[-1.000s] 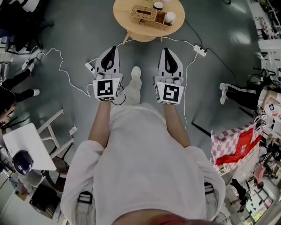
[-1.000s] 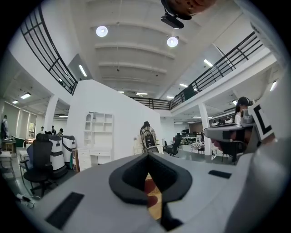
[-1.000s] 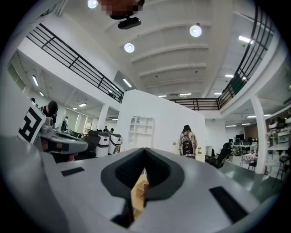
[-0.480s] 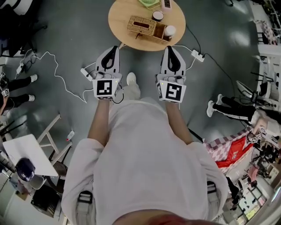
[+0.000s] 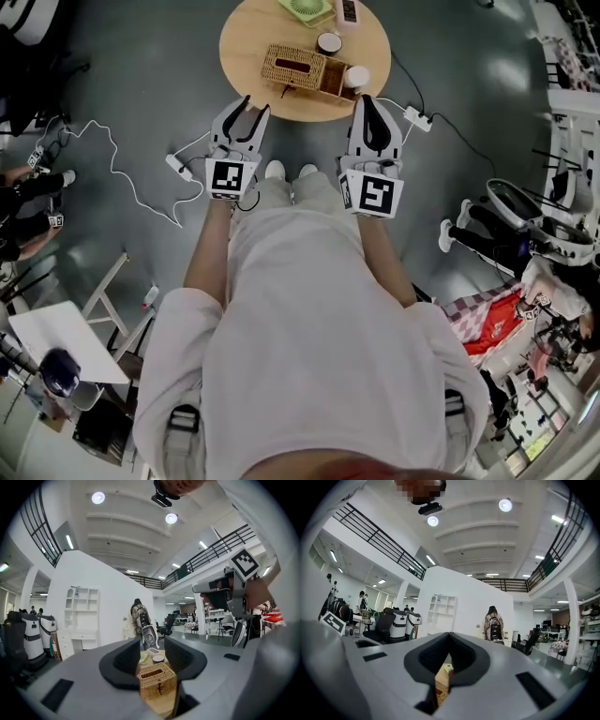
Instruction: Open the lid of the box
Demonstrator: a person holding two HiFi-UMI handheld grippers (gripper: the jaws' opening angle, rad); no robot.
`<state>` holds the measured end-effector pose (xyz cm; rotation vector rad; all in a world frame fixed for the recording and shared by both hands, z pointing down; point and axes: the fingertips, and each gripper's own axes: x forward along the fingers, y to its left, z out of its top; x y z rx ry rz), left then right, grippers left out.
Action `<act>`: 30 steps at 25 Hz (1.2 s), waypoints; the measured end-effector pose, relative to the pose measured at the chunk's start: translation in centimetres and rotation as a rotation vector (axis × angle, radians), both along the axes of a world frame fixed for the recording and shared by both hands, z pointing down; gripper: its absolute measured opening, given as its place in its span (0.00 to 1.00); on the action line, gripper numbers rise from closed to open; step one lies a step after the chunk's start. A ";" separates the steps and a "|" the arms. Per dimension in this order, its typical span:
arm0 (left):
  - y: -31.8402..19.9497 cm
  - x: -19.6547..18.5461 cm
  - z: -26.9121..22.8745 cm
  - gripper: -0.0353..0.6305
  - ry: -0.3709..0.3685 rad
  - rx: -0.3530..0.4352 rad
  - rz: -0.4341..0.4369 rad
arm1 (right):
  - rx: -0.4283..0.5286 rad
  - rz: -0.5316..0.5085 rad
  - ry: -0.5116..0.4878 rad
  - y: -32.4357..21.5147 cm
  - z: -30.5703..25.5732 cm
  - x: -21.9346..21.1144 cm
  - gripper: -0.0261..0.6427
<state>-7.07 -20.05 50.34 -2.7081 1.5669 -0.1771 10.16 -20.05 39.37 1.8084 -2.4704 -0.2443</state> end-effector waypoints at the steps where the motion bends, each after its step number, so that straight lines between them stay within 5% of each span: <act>1: -0.2 0.1 0.7 0.31 0.007 -0.006 0.000 | 0.001 -0.003 0.001 -0.2 0.0 0.1 0.03; 7: -1.5 0.8 5.2 0.44 0.014 -0.031 -0.014 | -0.011 -0.019 0.000 -1.0 1.7 1.3 0.03; 20: -7.5 5.7 23.1 0.43 -0.021 -0.104 -0.043 | 0.010 0.058 0.032 -3.1 10.4 8.8 0.03; 23: -8.9 5.8 25.6 0.32 -0.049 -0.107 -0.068 | 0.009 0.075 0.035 -3.8 11.7 10.0 0.03; 26: -9.4 5.7 26.5 0.08 -0.089 -0.085 -0.101 | 0.007 0.073 0.053 -4.3 12.3 10.7 0.03; 30: -9.2 5.8 26.6 0.06 -0.069 -0.106 -0.106 | -0.006 0.062 0.075 -4.6 11.8 10.8 0.03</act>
